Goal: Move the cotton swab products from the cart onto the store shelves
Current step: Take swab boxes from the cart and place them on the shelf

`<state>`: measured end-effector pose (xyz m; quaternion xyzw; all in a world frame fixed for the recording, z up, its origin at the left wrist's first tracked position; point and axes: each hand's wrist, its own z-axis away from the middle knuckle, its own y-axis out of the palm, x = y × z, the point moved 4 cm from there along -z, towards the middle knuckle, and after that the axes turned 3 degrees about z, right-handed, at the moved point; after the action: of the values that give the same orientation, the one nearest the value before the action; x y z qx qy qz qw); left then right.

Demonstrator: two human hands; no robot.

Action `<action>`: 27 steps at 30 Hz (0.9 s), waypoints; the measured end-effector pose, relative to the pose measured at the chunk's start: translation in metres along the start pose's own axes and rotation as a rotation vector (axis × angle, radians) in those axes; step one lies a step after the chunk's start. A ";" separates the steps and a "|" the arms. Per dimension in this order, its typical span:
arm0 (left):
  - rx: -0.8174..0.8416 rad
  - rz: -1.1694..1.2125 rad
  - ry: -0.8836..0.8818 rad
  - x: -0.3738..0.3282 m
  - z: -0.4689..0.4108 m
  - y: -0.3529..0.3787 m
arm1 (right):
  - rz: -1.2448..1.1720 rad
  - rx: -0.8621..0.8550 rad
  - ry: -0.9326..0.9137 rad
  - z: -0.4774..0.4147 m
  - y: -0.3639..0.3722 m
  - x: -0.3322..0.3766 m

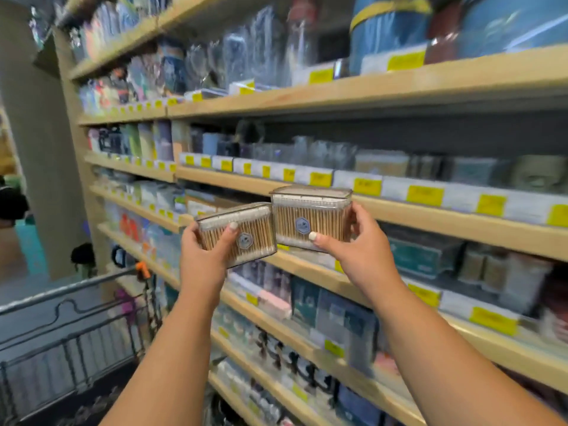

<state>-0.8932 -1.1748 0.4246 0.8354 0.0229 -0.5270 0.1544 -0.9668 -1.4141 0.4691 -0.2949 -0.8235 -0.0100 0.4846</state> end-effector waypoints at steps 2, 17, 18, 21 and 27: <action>0.060 0.031 0.041 -0.017 -0.001 0.025 | 0.022 -0.062 -0.024 -0.002 -0.025 0.010; 0.299 0.222 0.150 -0.071 -0.034 0.143 | 0.416 -0.458 -0.081 -0.051 -0.138 0.045; 0.305 0.244 0.151 -0.071 -0.037 0.147 | 0.439 -0.465 -0.078 -0.055 -0.138 0.046; 0.347 0.259 0.159 -0.067 -0.046 0.156 | 0.497 -0.478 -0.054 -0.066 -0.131 0.042; 0.425 0.347 0.141 -0.059 -0.056 0.166 | 0.604 -0.505 0.015 -0.095 -0.112 0.041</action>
<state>-0.8369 -1.3098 0.5385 0.8751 -0.2206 -0.4262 0.0616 -0.9620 -1.5160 0.5830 -0.6336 -0.6678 -0.0713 0.3842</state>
